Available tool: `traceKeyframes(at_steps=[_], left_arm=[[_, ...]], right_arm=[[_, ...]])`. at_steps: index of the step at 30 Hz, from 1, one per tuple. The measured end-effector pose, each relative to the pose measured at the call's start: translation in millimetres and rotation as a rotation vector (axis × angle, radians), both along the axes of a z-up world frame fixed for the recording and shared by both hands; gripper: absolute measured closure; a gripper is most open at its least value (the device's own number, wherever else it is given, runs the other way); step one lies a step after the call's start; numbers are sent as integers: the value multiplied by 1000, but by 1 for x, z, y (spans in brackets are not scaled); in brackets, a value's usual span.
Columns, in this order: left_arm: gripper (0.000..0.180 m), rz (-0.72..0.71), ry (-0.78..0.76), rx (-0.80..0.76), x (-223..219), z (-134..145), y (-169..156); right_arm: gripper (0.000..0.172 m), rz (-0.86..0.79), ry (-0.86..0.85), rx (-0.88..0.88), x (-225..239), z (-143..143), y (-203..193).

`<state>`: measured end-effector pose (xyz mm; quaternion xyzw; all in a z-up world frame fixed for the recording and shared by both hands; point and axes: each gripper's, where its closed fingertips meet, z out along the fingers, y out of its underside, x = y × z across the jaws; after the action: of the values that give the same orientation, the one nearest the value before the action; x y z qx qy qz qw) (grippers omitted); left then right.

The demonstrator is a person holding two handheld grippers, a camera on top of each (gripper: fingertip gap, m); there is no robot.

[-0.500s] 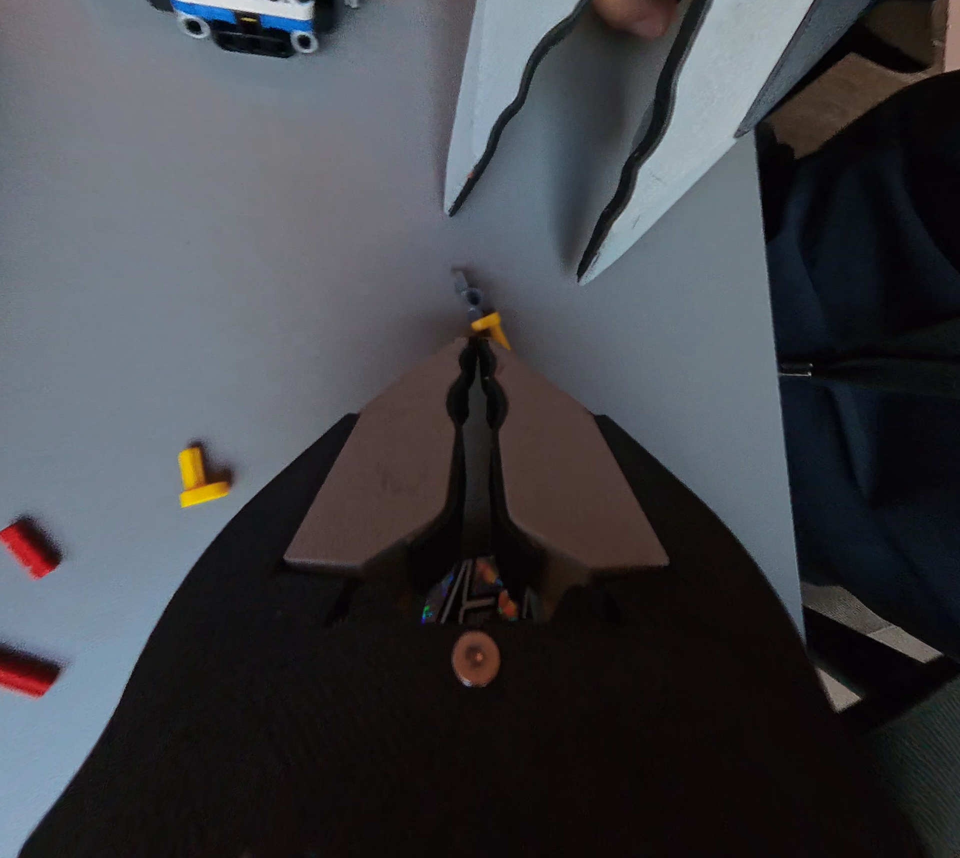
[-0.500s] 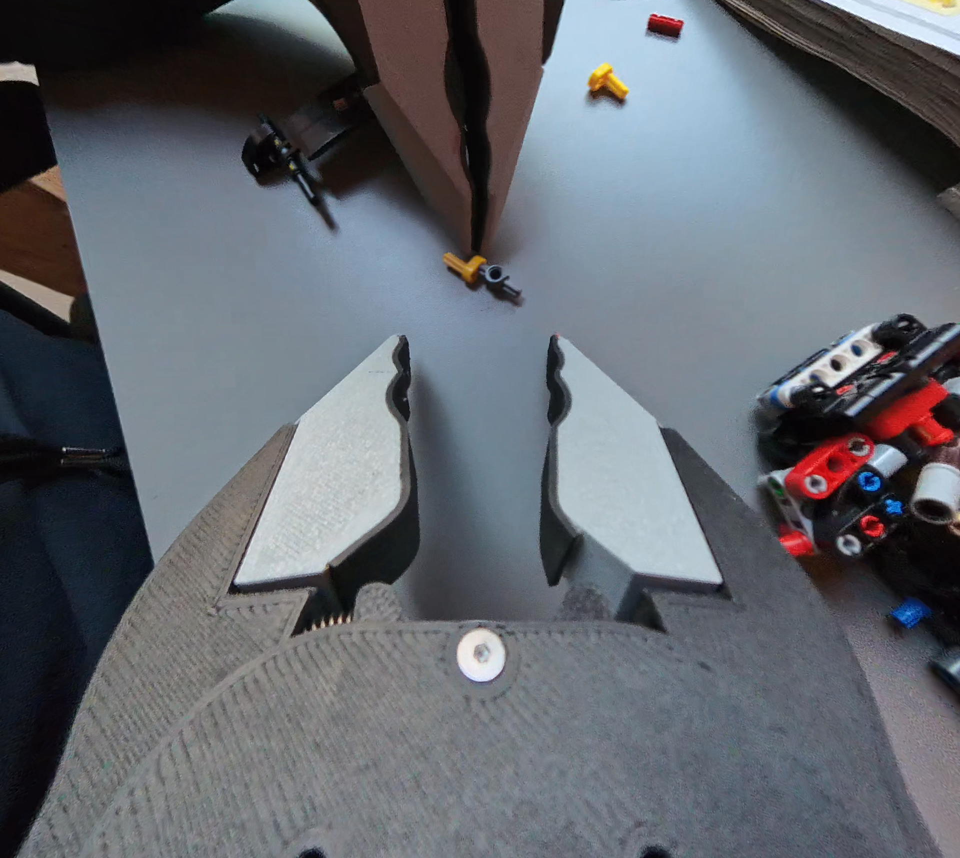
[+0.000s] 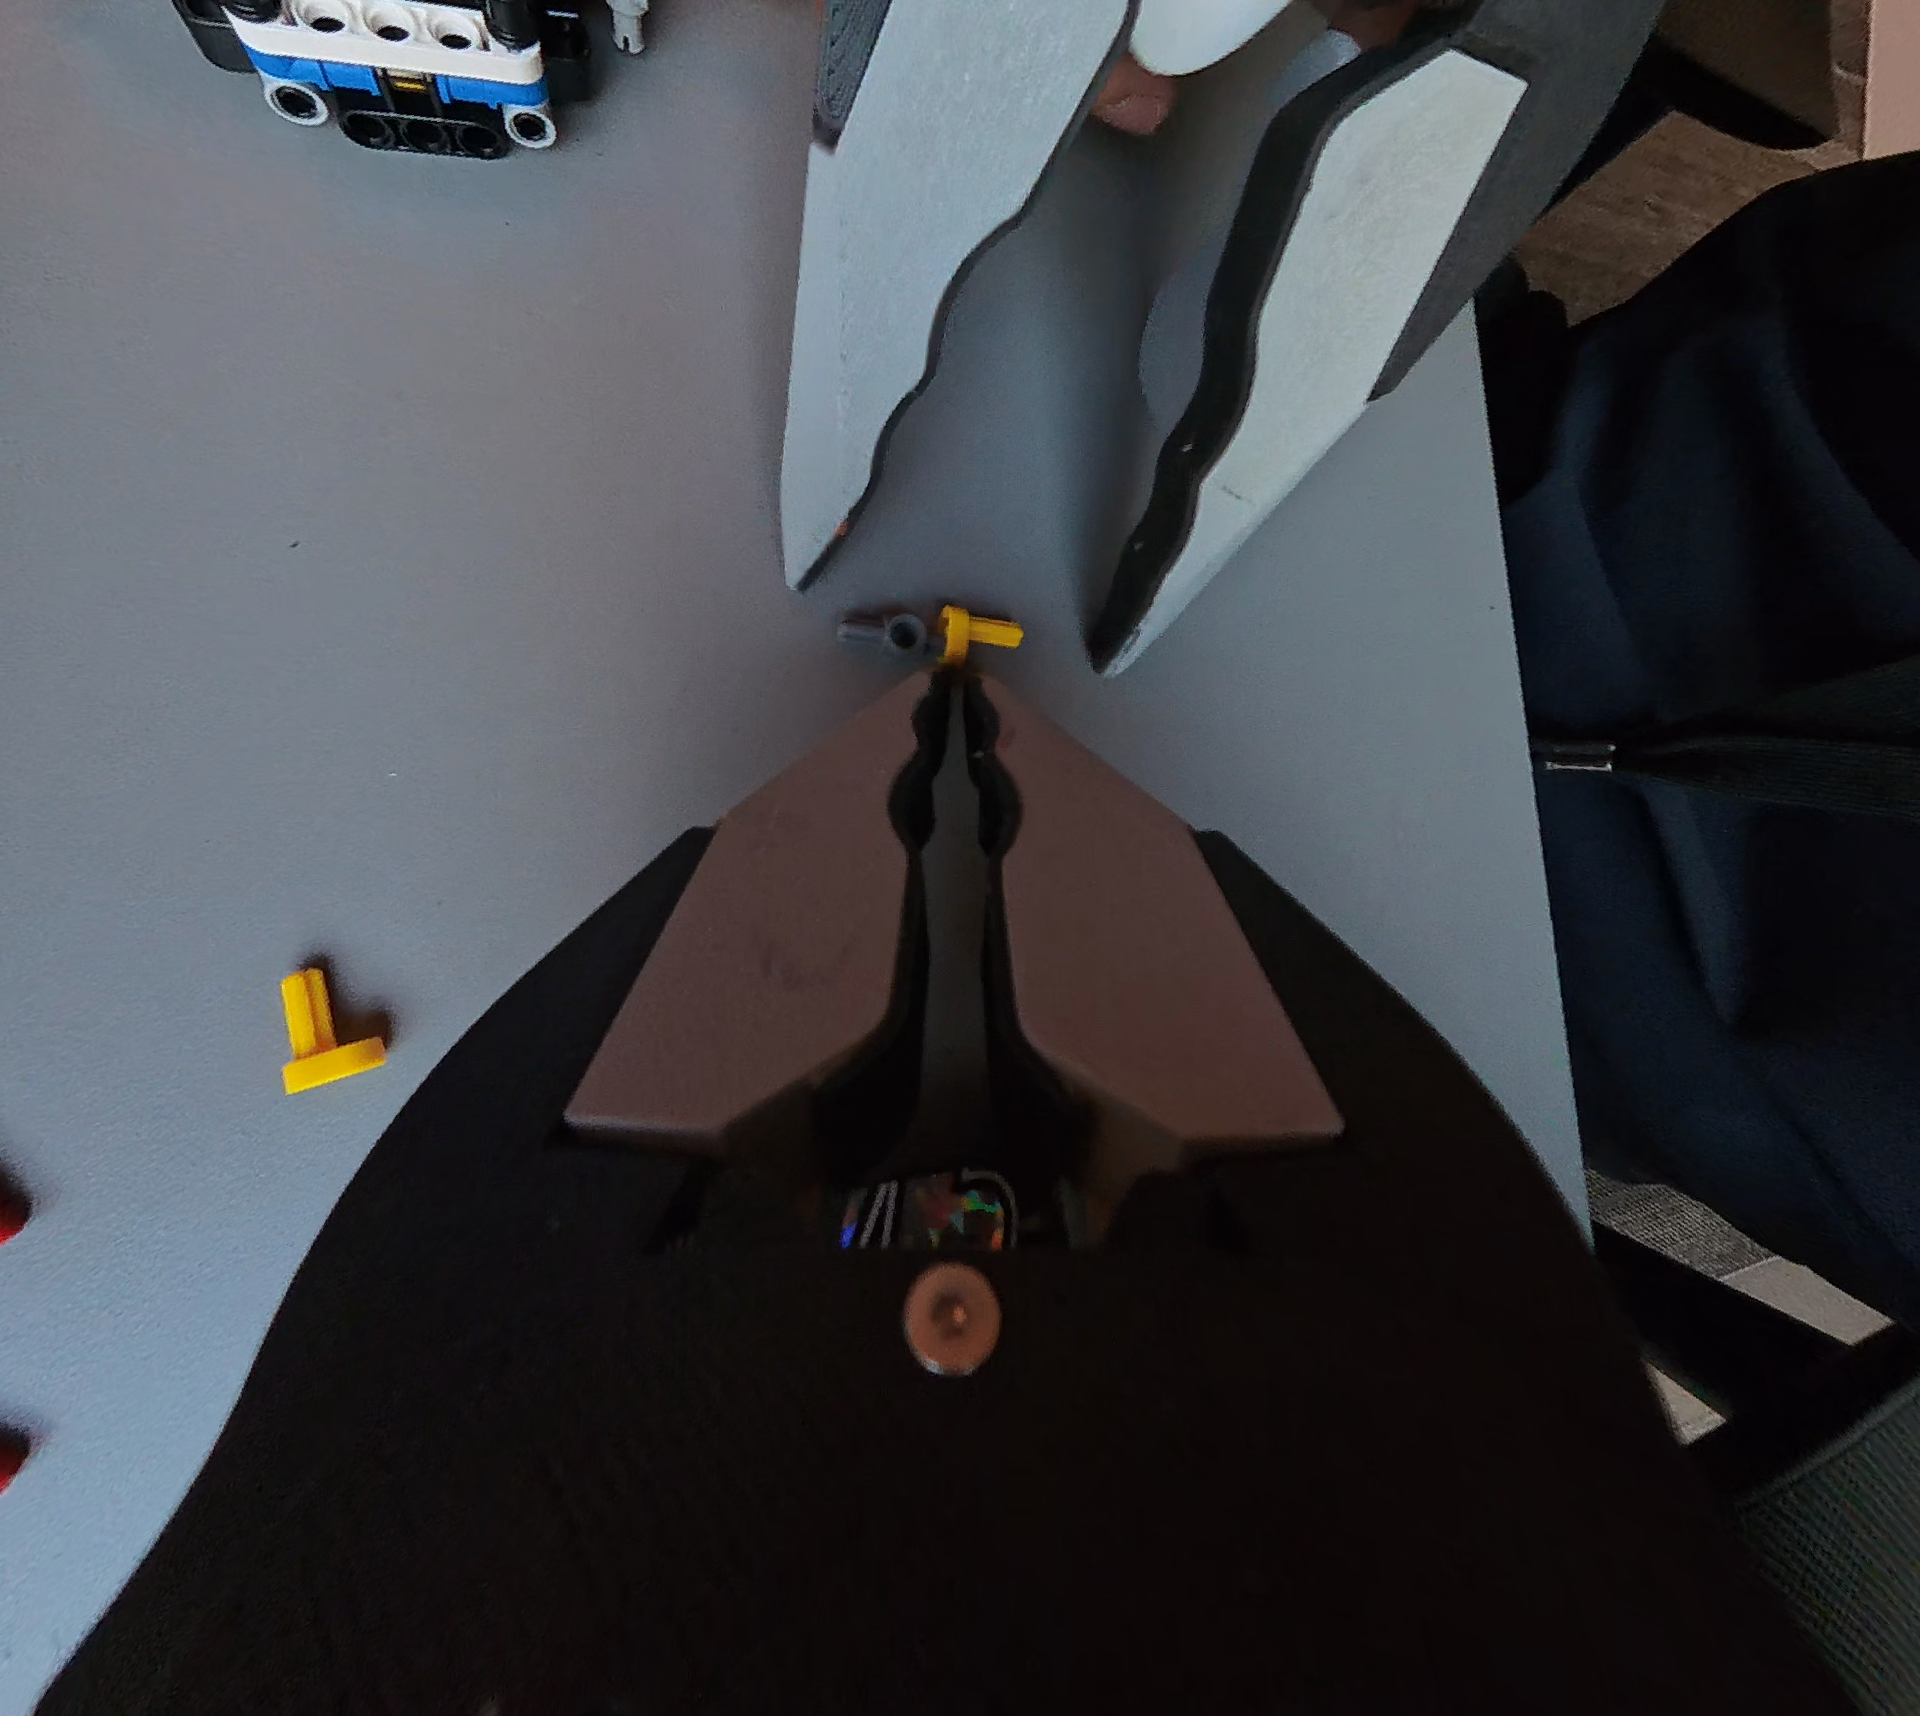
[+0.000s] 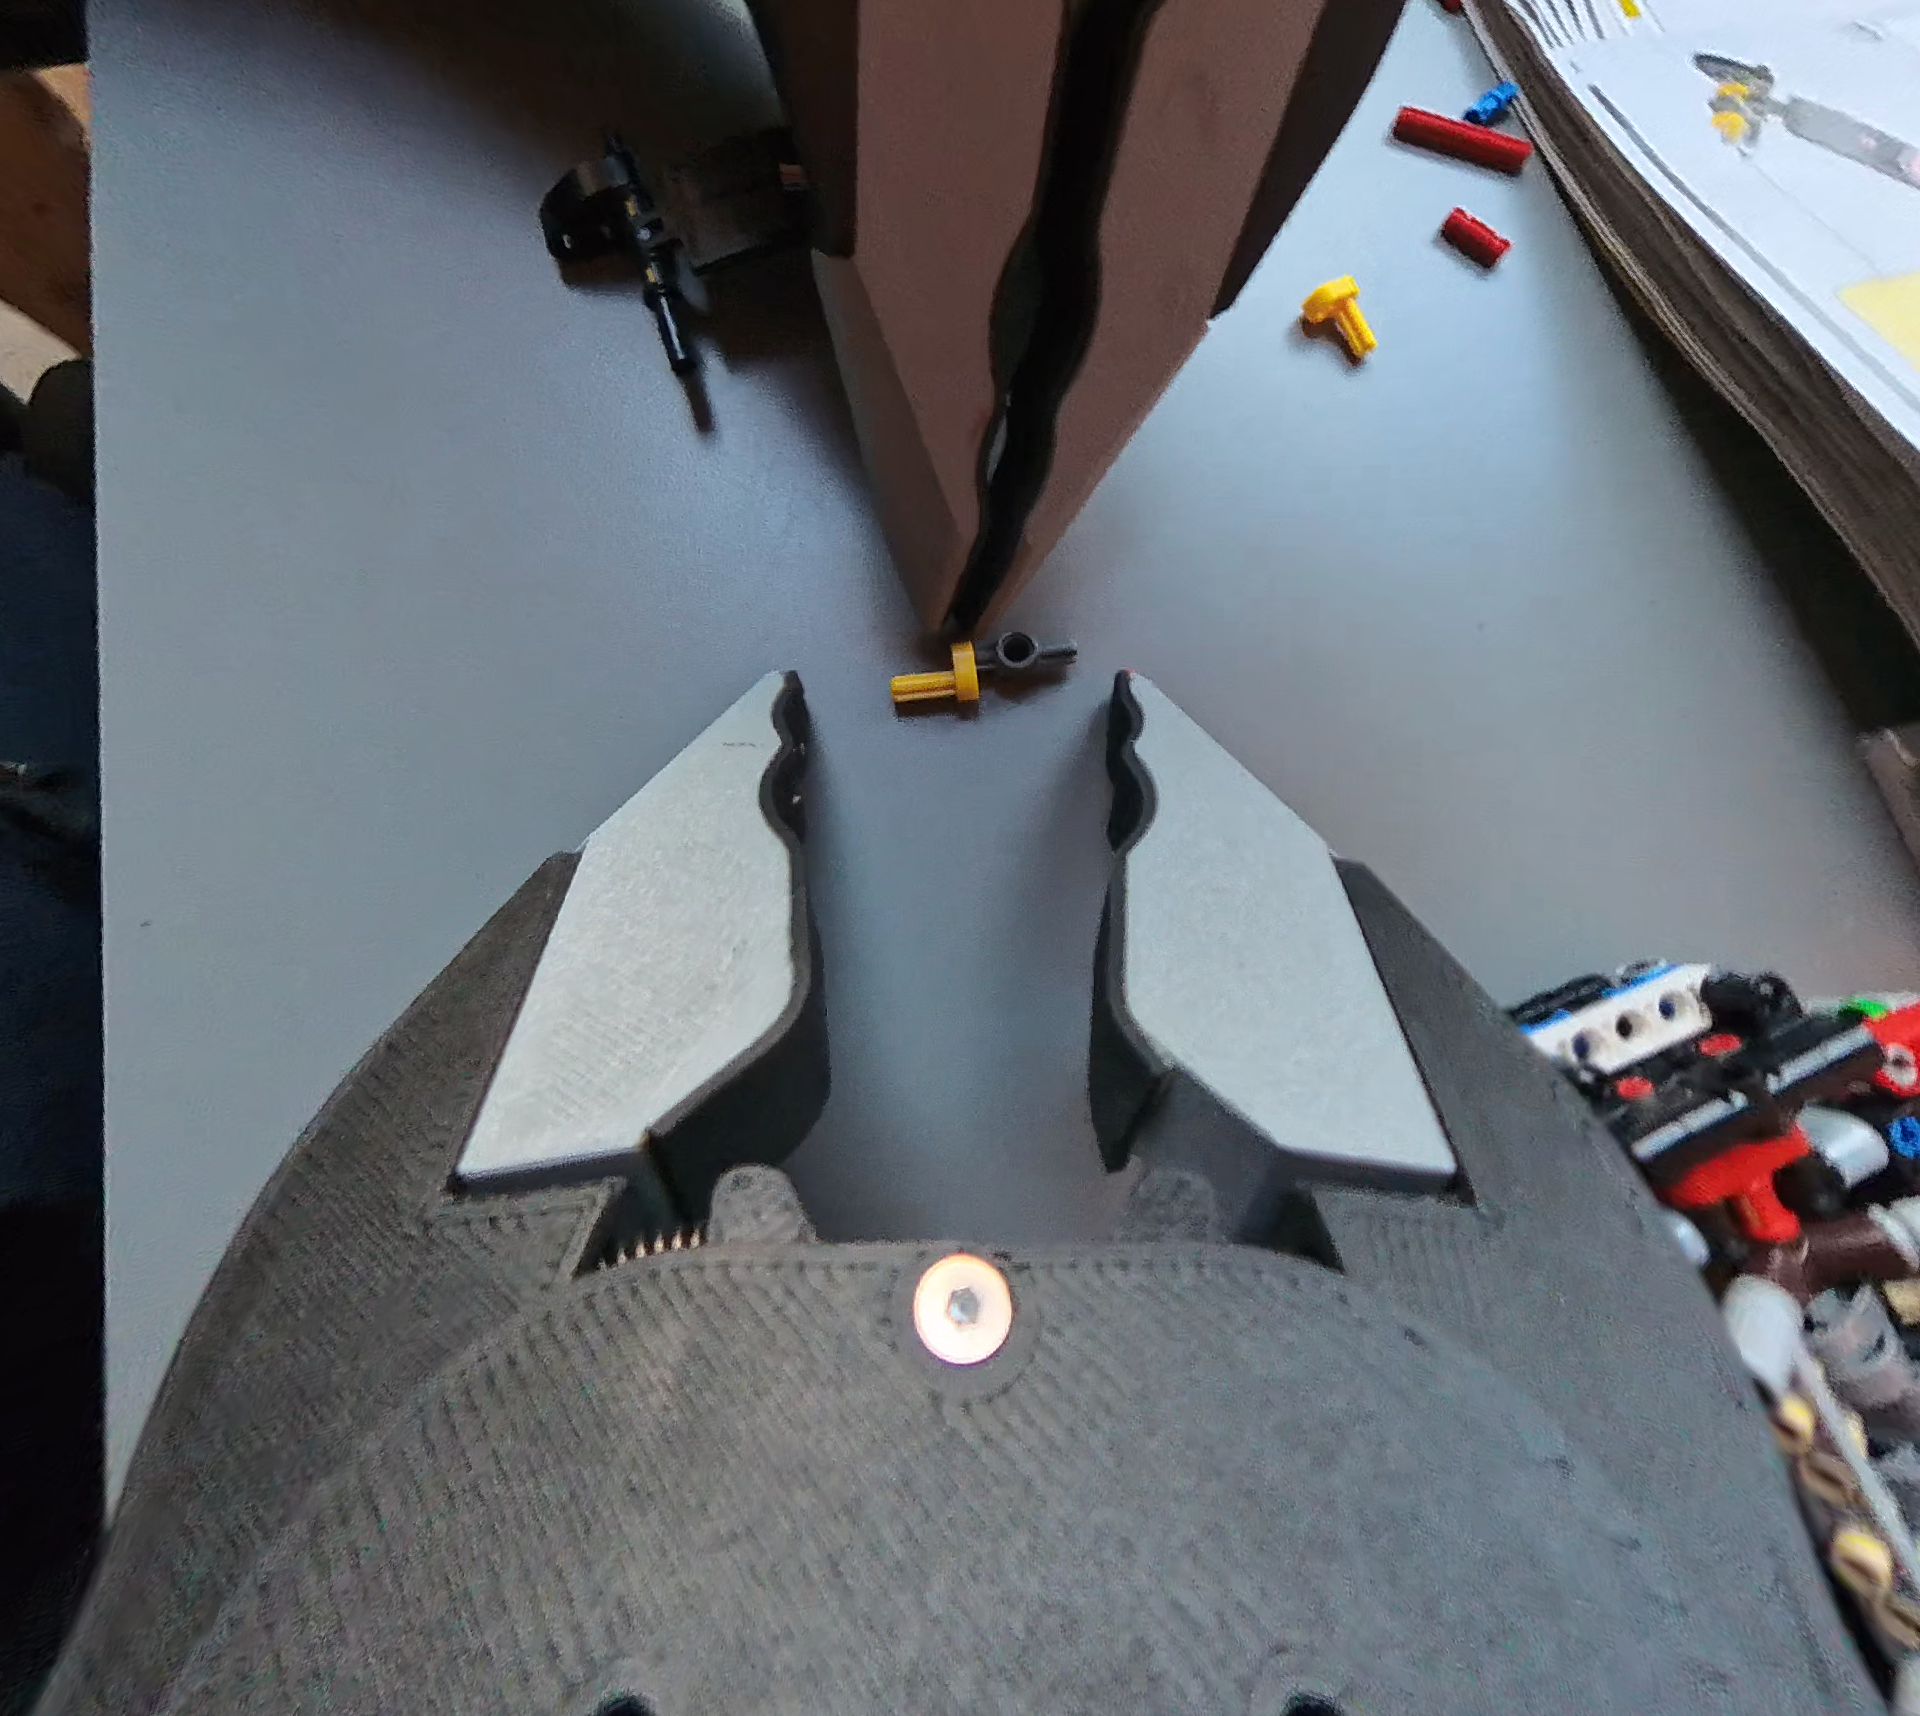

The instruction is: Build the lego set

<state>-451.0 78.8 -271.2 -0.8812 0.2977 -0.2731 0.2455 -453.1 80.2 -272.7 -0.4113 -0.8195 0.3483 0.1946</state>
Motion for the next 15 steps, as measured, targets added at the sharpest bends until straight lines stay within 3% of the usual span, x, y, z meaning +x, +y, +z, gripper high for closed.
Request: traceKeyframes(at_steps=[3,9,15], left_arm=[[179,5,-4,1,0,0,1],[163,39,24,32,-1,2,6],[161,46,111,94,-3,0,9]], right_arm=[[110,66,13,12,-3,0,-1],[123,114,-7,-13,-8,0,0],[133,86,-1,-13,-9,0,2]])
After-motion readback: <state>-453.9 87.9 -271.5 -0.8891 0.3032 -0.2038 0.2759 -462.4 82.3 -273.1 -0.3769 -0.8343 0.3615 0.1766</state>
